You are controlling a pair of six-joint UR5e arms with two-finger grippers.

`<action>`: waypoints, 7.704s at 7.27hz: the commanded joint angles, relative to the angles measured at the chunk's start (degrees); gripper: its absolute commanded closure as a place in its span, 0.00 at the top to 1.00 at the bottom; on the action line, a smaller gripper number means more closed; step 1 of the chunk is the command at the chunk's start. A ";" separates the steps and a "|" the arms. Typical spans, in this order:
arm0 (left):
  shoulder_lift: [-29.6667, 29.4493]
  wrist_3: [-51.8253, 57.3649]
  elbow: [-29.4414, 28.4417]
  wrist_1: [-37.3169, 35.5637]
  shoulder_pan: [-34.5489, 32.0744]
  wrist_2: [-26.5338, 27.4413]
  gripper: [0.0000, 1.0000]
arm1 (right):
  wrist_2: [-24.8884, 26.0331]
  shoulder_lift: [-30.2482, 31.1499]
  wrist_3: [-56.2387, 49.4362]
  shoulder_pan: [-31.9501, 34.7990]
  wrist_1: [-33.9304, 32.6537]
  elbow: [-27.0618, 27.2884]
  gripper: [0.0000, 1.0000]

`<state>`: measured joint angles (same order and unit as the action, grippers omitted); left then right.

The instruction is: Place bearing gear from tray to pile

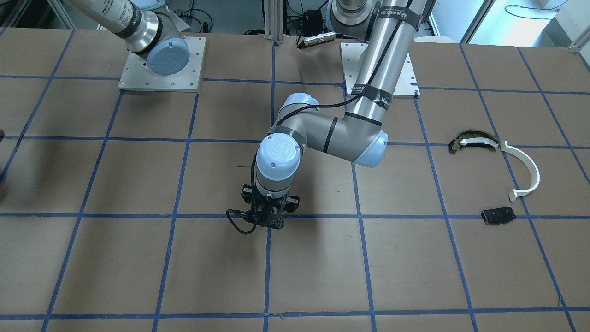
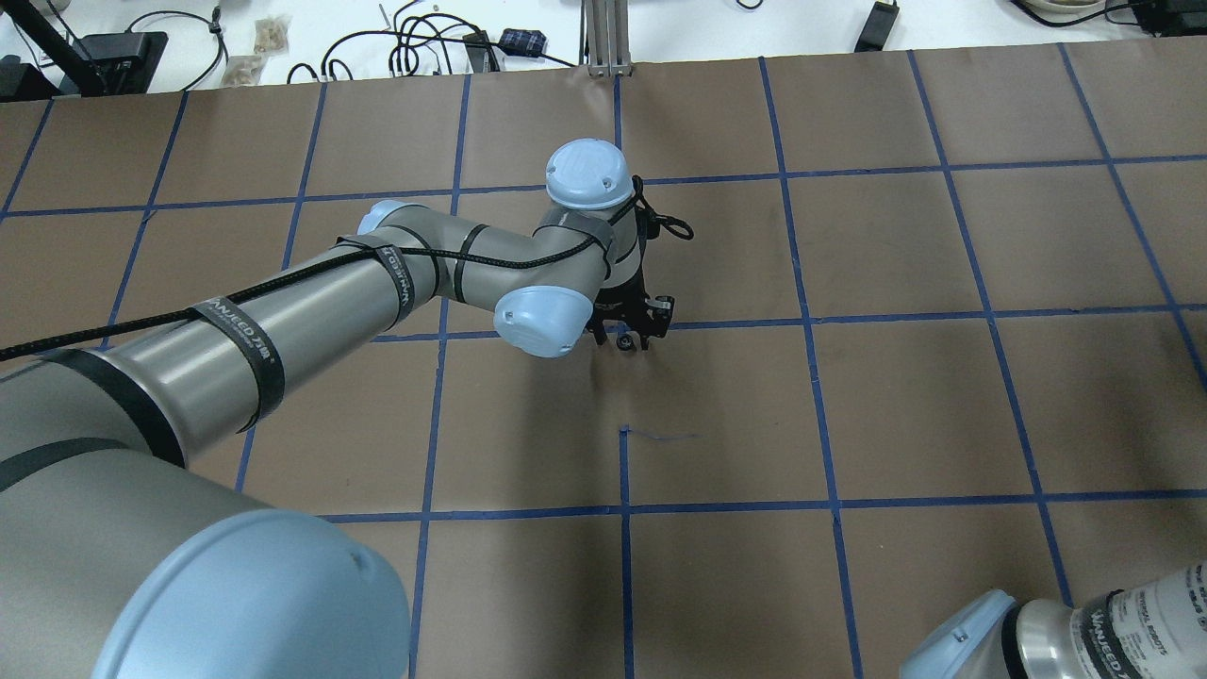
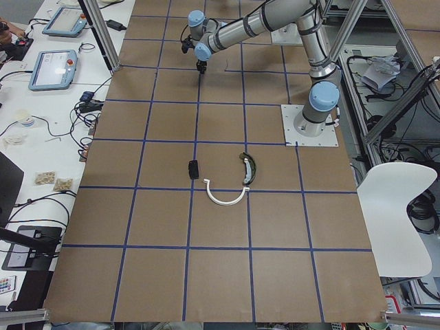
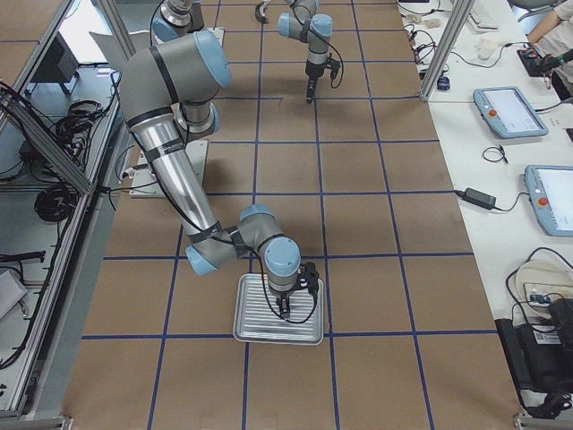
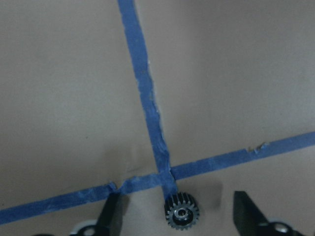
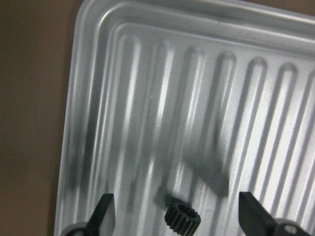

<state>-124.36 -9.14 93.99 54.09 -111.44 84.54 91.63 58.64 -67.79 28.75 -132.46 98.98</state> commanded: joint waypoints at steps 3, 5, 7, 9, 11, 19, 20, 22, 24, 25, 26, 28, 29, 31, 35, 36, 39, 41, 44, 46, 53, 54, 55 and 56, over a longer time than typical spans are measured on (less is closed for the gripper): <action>1.39 3.23 -0.47 0.04 -0.01 0.09 0.00 | -0.05 0.15 -0.50 -0.63 -0.08 0.08 0.22; 3.85 4.12 -6.67 10.95 4.96 1.14 0.00 | -0.05 0.33 -0.94 -0.63 0.36 0.08 0.00; 6.83 12.50 -10.67 18.83 18.90 1.85 0.00 | 1.09 1.98 -1.03 -0.37 1.06 0.69 0.00; 8.25 23.16 -8.49 18.51 32.10 12.59 0.00 | 0.31 12.49 0.54 2.25 14.63 1.13 0.00; 8.43 35.11 -4.54 17.10 43.27 13.72 0.00 | 1.10 22.25 8.51 10.06 24.82 1.04 0.00; 9.58 49.57 7.43 12.97 62.57 13.98 0.00 | -2.51 28.93 87.12 63.27 31.97 -0.98 0.00; 9.40 49.57 7.96 12.97 62.66 13.98 0.00 | -1.90 24.46 97.13 71.71 24.52 -0.72 0.00; 8.78 49.39 8.14 12.96 62.57 13.89 0.11 | 1.17 13.04 105.21 81.86 3.10 -0.89 0.00; 10.00 49.83 8.05 13.66 62.14 14.24 1.00 | 0.30 7.37 104.27 83.83 -3.14 -0.54 0.00; 10.27 50.18 7.09 13.84 61.70 13.20 1.00 | 0.91 7.45 103.65 83.92 -2.81 -0.28 0.02; 10.88 50.01 6.47 13.76 60.82 12.93 1.00 | 1.27 7.71 103.65 83.92 -2.72 0.07 0.12; 13.07 47.39 3.76 18.90 54.51 13.63 1.00 | 1.36 7.71 104.00 84.01 -2.45 0.16 0.88; 14.31 40.41 0.96 23.29 51.96 13.02 1.00 | 1.45 7.80 103.83 83.92 -2.45 0.08 0.95; 14.32 34.74 -4.06 25.71 43.19 12.14 1.00 | 3.11 10.50 99.99 82.09 2.07 -1.75 1.00; 12.65 20.78 -4.26 16.43 22.99 3.80 1.00 | 3.21 21.93 76.10 64.89 30.31 -10.90 1.00; 11.87 15.34 -4.26 15.70 17.63 3.79 1.00 | 3.03 23.69 75.09 61.11 33.55 -11.17 1.00; 5.82 10.83 -3.29 5.44 7.58 3.52 0.99 | -0.29 29.05 75.34 61.15 36.58 -11.09 1.00; 1.07 9.49 -3.29 -1.95 3.00 3.26 1.00 | 0.48 29.25 74.82 61.25 36.75 -11.35 1.00; -2.02 5.18 -3.38 -6.81 0.00 3.08 1.00 | 0.30 29.16 75.43 61.33 37.71 -13.72 1.00; -2.90 5.09 -3.29 -6.29 -0.89 2.99 1.00 | 0.05 29.07 75.44 61.33 38.51 -13.55 1.00; -3.17 5.27 -3.46 -6.63 -0.89 2.99 0.00 | -2.59 23.88 74.82 61.16 44.91 -20.31 1.00; -2.91 5.97 -3.73 -6.63 -0.89 2.82 0.00 | -2.33 24.32 74.82 61.25 45.18 -19.70 1.00; -2.30 6.23 -4.16 -6.29 -0.71 1.95 0.00 | -2.24 24.93 74.73 61.25 45.62 -19.18 1.00; -1.51 6.93 -4.34 -5.85 -0.19 2.11 0.00 | -2.16 26.24 74.82 61.25 45.71 -17.34 1.00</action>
<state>-126.72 -2.92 89.96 47.79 -112.09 86.84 89.36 83.60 6.99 89.99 -87.12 79.98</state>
